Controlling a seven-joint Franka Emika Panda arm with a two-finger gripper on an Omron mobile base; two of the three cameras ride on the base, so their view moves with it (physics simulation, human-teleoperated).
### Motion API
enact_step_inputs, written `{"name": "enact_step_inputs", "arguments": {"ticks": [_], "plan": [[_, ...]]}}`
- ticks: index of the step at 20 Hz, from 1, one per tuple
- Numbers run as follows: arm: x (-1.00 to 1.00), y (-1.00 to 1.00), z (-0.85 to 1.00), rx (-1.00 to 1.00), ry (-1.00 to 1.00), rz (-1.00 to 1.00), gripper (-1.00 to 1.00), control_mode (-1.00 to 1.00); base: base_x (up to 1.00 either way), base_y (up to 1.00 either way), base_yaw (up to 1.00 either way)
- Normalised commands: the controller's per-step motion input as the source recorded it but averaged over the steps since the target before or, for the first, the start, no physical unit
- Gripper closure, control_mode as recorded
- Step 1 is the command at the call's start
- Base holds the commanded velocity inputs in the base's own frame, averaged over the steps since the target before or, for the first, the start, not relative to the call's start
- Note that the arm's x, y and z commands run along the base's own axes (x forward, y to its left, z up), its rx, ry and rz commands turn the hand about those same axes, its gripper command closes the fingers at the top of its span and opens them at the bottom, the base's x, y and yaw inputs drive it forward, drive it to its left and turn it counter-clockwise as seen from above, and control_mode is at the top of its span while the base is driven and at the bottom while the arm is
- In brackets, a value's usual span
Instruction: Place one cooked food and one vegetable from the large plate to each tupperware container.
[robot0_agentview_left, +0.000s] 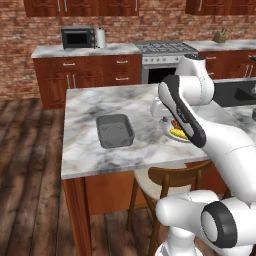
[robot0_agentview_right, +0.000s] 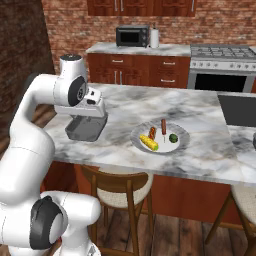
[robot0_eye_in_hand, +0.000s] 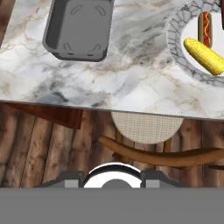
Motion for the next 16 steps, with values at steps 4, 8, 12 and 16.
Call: {"name": "enact_step_inputs", "arguments": {"ticks": [4, 8, 12, 16], "plan": [[0.00, -0.04, 0.00, 0.00, 0.00, 0.00, -1.00, -1.00, 0.00, 0.00, 0.00], [0.10, -0.39, 0.00, 0.00, 0.00, 0.03, -1.00, -1.00, 0.00, 0.00, 0.00], [0.21, -0.88, -0.13, 0.00, 0.03, 0.02, -1.00, -1.00, 0.00, 0.00, 0.00], [0.37, -0.97, -0.20, 0.00, 0.02, 0.12, -1.00, -1.00, 0.00, 0.00, 0.00]]}}
